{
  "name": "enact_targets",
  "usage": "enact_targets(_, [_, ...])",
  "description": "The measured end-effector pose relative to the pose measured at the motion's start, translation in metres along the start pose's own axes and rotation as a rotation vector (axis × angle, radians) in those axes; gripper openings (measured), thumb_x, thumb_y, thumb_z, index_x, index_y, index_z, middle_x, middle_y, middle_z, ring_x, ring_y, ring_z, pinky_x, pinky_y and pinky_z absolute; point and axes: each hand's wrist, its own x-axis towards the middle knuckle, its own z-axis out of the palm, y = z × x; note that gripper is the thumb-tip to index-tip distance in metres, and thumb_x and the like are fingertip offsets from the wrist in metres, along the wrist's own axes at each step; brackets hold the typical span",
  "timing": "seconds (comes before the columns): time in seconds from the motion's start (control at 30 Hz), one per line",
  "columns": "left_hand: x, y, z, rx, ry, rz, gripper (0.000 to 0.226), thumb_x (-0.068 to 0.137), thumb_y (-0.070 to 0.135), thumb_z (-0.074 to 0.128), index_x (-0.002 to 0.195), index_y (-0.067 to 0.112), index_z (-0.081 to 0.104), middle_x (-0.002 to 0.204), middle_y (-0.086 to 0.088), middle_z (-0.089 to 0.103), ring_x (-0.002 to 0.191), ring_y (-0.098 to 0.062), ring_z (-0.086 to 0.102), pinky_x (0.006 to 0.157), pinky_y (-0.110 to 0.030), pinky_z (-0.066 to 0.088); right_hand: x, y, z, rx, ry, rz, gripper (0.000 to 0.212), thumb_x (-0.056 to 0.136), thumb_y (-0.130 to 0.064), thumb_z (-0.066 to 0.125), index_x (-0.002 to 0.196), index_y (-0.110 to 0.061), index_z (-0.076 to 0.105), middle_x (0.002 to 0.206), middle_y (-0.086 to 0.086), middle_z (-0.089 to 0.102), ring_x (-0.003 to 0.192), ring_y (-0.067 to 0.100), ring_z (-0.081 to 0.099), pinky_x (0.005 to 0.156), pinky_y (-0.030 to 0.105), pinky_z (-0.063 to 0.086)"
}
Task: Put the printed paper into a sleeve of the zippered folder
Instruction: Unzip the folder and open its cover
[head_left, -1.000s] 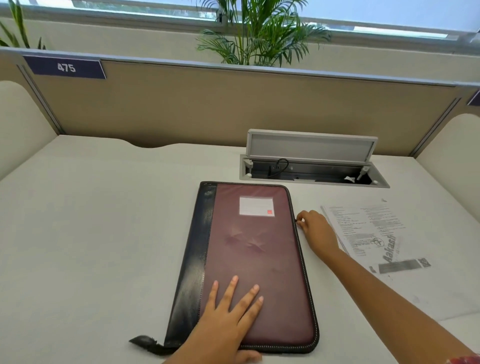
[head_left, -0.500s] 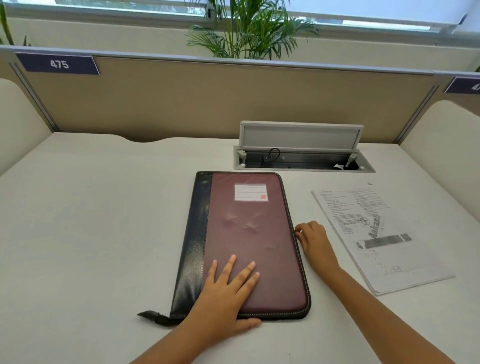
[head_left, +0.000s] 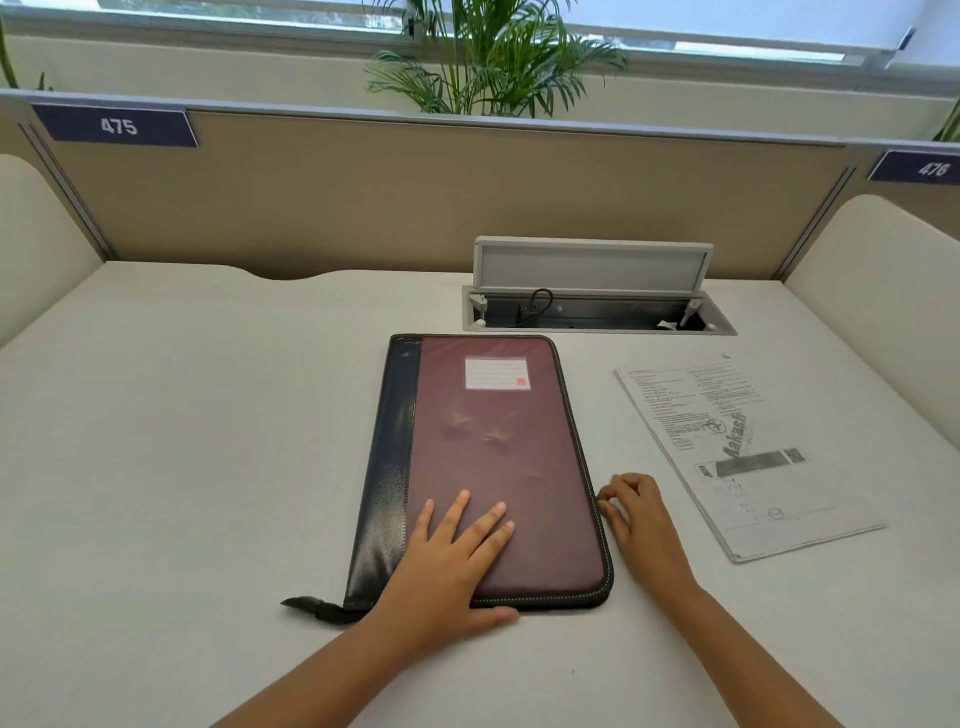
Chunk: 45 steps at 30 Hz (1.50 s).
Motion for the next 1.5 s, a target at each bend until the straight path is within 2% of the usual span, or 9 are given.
enact_targets(0.3, [0.004,0.001,-0.005,-0.007,-0.035,-0.041,0.084,0.07,0.083,0.028,0.131,0.029,0.049,0.138,0.011,0.051,0.126,-0.027,0.05,0.096,-0.055,0.042,-0.004,-0.003,0.002,-0.032,0.022,0.037,0.007,0.091,-0.009,0.054,0.093,-0.008,0.06,0.103,-0.005,0.041,0.085,0.01,0.049,0.074,0.017,0.038])
enact_targets(0.47, [0.02,-0.002,0.004,-0.179,-0.142,-0.08,0.102,0.065,0.088,0.014,0.146,0.028,0.002,0.157,0.011,0.003,0.145,-0.027,-0.007,0.109,-0.05,-0.016,0.01,-0.008,0.005,-0.002,0.048,0.077,0.007,0.091,-0.011,0.053,0.091,-0.008,0.059,0.1,-0.004,0.043,0.09,0.013,0.049,0.077,0.02,0.037])
enact_targets(0.57, [0.021,-0.001,-0.002,-0.128,-0.14,-0.073,0.097,0.07,0.084,0.016,0.145,0.023,0.022,0.154,0.007,0.023,0.143,-0.028,0.017,0.114,-0.052,0.009,0.011,-0.009,0.005,0.035,0.061,0.086,0.005,0.089,-0.011,0.057,0.087,-0.009,0.06,0.098,-0.005,0.045,0.087,0.009,0.051,0.077,0.018,0.038])
enact_targets(0.63, [0.019,0.001,-0.002,-0.06,-0.073,-0.079,0.086,0.074,0.079,0.02,0.127,0.021,0.054,0.134,0.006,0.055,0.123,-0.023,0.053,0.097,-0.045,0.045,0.009,-0.007,0.004,0.044,0.055,0.095,0.004,0.089,-0.012,0.058,0.086,-0.01,0.06,0.099,-0.004,0.046,0.083,0.003,0.051,0.074,0.013,0.037])
enact_targets(0.7, [0.02,0.003,-0.005,-0.054,-0.036,-0.056,0.08,0.073,0.077,0.023,0.114,0.023,0.065,0.122,0.008,0.065,0.109,-0.02,0.064,0.085,-0.039,0.055,0.006,-0.006,0.002,0.049,0.052,0.103,0.004,0.088,-0.013,0.059,0.085,-0.011,0.06,0.1,-0.004,0.046,0.081,-0.002,0.051,0.071,0.008,0.036])
enact_targets(0.93, [0.02,0.005,-0.01,-0.003,-0.03,-0.061,0.076,0.073,0.078,0.03,0.111,0.023,0.066,0.122,0.005,0.065,0.107,-0.022,0.064,0.084,-0.04,0.055,-0.027,-0.005,-0.007,0.168,0.085,0.174,0.018,0.08,-0.008,0.069,0.073,-0.023,0.059,0.094,-0.01,0.049,0.093,-0.005,0.052,0.076,-0.007,0.031])
enact_targets(1.1, [0.029,0.002,-0.007,-0.188,-0.213,-0.077,0.084,0.077,0.073,0.037,0.14,0.018,0.027,0.157,-0.001,0.017,0.142,-0.032,0.018,0.114,-0.049,0.018,-0.057,-0.008,-0.009,0.217,0.098,0.218,0.026,0.076,-0.007,0.072,0.068,-0.028,0.061,0.095,-0.014,0.051,0.102,-0.005,0.051,0.08,-0.005,0.031])
enact_targets(1.23, [0.042,0.001,-0.02,-0.159,-0.214,-0.061,0.078,0.072,0.065,0.056,0.129,0.016,0.034,0.153,-0.001,0.029,0.137,-0.033,0.032,0.095,-0.042,0.043,-0.071,-0.021,-0.007,0.099,0.092,0.217,0.021,0.073,-0.008,0.074,0.064,-0.02,0.059,0.08,-0.011,0.052,0.086,-0.005,0.052,0.097,0.025,0.03])
enact_targets(1.5, [0.046,0.002,-0.03,-0.113,-0.117,0.0,0.068,0.07,0.058,0.06,0.118,0.015,0.039,0.126,-0.009,0.059,0.108,-0.033,0.059,0.073,-0.035,0.045,-0.09,-0.047,0.006,0.01,0.047,0.195,0.028,0.074,-0.019,0.071,0.062,-0.031,0.049,0.062,-0.019,0.049,0.078,-0.009,0.049,0.077,0.026,0.024])
